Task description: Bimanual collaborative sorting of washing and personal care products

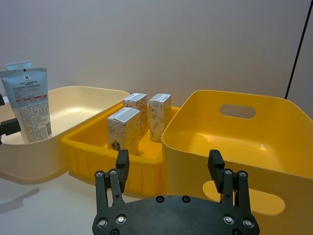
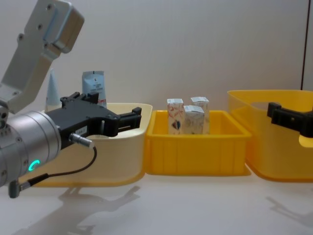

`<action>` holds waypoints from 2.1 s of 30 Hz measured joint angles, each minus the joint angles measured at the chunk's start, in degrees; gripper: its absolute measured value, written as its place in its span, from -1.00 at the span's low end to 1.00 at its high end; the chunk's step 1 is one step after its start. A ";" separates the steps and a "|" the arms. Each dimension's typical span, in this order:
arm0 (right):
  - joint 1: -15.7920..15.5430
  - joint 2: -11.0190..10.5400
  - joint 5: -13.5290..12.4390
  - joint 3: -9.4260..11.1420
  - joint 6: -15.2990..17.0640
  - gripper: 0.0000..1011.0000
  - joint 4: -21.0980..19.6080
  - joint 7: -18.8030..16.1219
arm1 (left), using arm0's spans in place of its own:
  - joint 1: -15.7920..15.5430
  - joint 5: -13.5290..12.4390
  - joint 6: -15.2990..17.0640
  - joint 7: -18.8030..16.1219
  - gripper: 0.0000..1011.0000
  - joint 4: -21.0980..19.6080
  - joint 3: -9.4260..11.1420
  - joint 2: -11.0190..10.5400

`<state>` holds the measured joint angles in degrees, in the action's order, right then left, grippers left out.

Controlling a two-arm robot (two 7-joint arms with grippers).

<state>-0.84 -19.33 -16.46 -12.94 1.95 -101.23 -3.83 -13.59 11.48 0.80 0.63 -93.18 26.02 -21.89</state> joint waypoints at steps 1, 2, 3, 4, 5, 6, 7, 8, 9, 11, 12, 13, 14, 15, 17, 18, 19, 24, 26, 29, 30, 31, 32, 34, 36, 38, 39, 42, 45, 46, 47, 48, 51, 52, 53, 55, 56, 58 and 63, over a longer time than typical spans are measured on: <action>0.00 0.00 0.00 0.00 0.00 0.98 0.00 0.00 | 0.00 0.00 0.00 0.00 0.98 0.00 0.00 0.00; 0.00 0.00 0.00 0.00 0.00 0.98 0.00 0.00 | 0.00 0.00 0.00 0.00 0.98 0.00 0.00 0.00; 0.00 0.00 0.00 0.00 0.00 0.98 0.00 0.00 | 0.00 0.00 0.00 0.00 0.98 0.00 0.00 0.00; 0.00 0.00 0.00 0.00 0.00 0.98 0.00 0.00 | 0.00 0.00 0.00 0.00 0.98 0.00 0.00 0.00; 0.00 0.00 0.00 0.01 0.00 0.98 0.00 0.00 | 0.00 0.00 0.00 0.00 0.98 0.00 0.00 0.00; 0.00 0.00 0.00 0.00 0.00 0.98 0.00 0.00 | 0.00 0.00 0.00 0.00 0.98 0.00 0.00 0.00; 0.00 0.00 0.00 0.00 0.00 0.98 0.00 0.00 | 0.00 0.00 0.00 0.00 0.98 0.00 0.00 0.00; 0.00 0.00 0.00 0.00 0.00 0.98 0.00 0.00 | 0.00 0.00 0.00 0.00 0.98 0.00 0.00 0.00; 0.00 0.00 0.00 0.00 0.00 0.98 0.00 0.00 | 0.00 0.00 0.00 0.00 0.98 0.00 0.00 0.00; 0.00 0.00 0.00 0.01 0.00 0.98 0.00 0.00 | 0.00 0.00 0.00 0.00 0.98 0.00 0.00 0.00; 0.00 0.00 0.00 0.00 0.00 0.98 0.00 0.00 | 0.00 0.00 0.00 0.00 0.98 0.00 0.00 0.00; 0.00 0.00 0.00 0.00 0.00 0.98 0.00 0.00 | 0.00 0.00 0.00 0.00 0.98 0.00 0.00 0.00; 0.00 0.00 0.00 0.00 0.00 0.98 0.00 0.00 | 0.00 0.00 0.00 0.00 0.98 0.00 0.00 0.00; 0.00 0.00 0.00 0.00 0.00 0.98 0.00 0.00 | 0.00 0.00 0.00 0.00 0.98 0.00 0.00 0.00; 0.00 0.00 0.00 0.00 0.00 0.98 0.00 0.00 | 0.00 0.00 0.00 0.00 0.98 0.00 0.00 0.00; 0.00 0.00 0.00 0.00 0.00 0.98 0.00 0.00 | 0.00 0.00 0.00 0.00 0.98 0.00 0.00 0.00; 0.00 0.00 0.00 0.00 0.00 0.98 0.00 0.00 | 0.00 0.00 0.00 0.00 0.98 0.00 0.00 0.00; 0.00 0.00 0.00 0.00 0.00 0.98 0.00 0.00 | 0.00 0.00 0.00 0.00 0.98 0.00 0.00 0.00; 0.00 0.00 0.00 0.00 0.00 0.98 0.00 0.00 | 0.00 0.00 0.00 0.00 0.98 0.00 0.00 0.00; 0.00 0.00 0.00 0.00 0.00 0.98 0.00 0.00 | 0.00 0.00 0.00 0.00 0.98 0.00 0.00 0.00; 0.00 0.00 0.00 0.00 0.00 0.98 0.00 0.00 | 0.00 0.00 0.00 0.00 0.98 0.00 0.00 0.00; 0.00 0.00 0.00 0.00 0.00 0.98 0.00 0.00 | 0.00 0.00 0.00 0.00 0.98 0.00 0.00 0.00; 0.00 0.00 0.00 0.00 0.00 0.98 0.00 0.00 | 0.00 0.00 0.00 0.00 0.98 0.00 0.00 0.00; 0.00 0.00 0.00 0.00 0.00 0.98 0.00 0.00 | 0.00 0.00 0.00 0.00 0.98 0.00 0.00 0.00; 0.00 0.00 0.00 0.00 0.00 0.98 0.00 0.00 | 0.00 0.00 0.00 0.00 0.98 0.00 0.00 0.00; 0.00 0.00 0.00 0.00 0.00 0.98 0.00 0.00 | 0.00 0.00 0.00 0.00 0.98 0.00 0.00 0.00; 0.00 0.00 0.00 0.00 0.00 0.98 0.00 0.00 | 0.00 0.00 0.00 0.00 0.98 0.00 0.00 0.00; 0.00 0.00 0.00 0.00 0.00 0.98 0.00 0.00 | 0.00 0.00 0.00 0.00 0.98 0.00 0.00 0.00; 0.00 0.00 0.00 0.00 0.00 0.98 0.00 0.00 | 0.00 0.00 0.00 0.00 0.98 0.00 0.00 0.00; 0.00 0.00 0.00 0.00 0.00 0.98 0.00 0.00 | 0.00 0.00 0.00 0.00 0.98 0.00 0.00 0.00; 0.00 0.00 0.00 0.00 0.00 0.98 0.00 0.00 | 0.00 0.00 0.00 0.00 0.98 0.00 0.00 0.00; 0.00 0.00 0.00 0.00 0.00 0.98 0.00 0.00 | 0.00 0.00 0.00 0.00 0.98 0.00 0.00 0.00; 0.00 0.00 0.00 0.00 0.00 0.98 0.00 0.00 | 0.02 0.00 0.00 0.00 0.98 0.00 -0.03 0.01; 0.00 0.00 0.00 0.00 0.00 0.98 0.00 0.00 | 0.03 0.01 0.00 0.00 0.98 0.00 -0.04 0.01; 0.00 0.00 0.00 0.00 0.00 0.98 0.00 0.00 | 0.05 0.04 0.00 0.02 0.98 0.00 -0.10 0.01; 0.00 0.00 0.00 0.00 0.00 0.98 0.00 0.00 | 0.17 0.26 0.00 0.12 0.98 -0.07 -0.32 -0.02; 0.00 0.00 0.00 0.00 0.00 0.98 0.00 0.00 | 0.22 0.36 0.00 0.17 0.98 -0.11 -0.43 -0.05; 0.00 0.00 0.00 0.00 0.00 0.98 0.00 0.00 | 0.49 0.79 -0.03 0.45 0.98 -0.28 -0.85 -0.19; 0.00 0.00 0.00 0.00 0.00 0.98 0.00 0.00 | 1.22 1.74 -0.19 1.00 0.98 -0.81 -1.79 -0.56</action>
<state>-0.84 -19.34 -16.47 -12.94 1.95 -101.23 -3.83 -12.37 13.22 0.60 1.63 -93.99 24.24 -22.45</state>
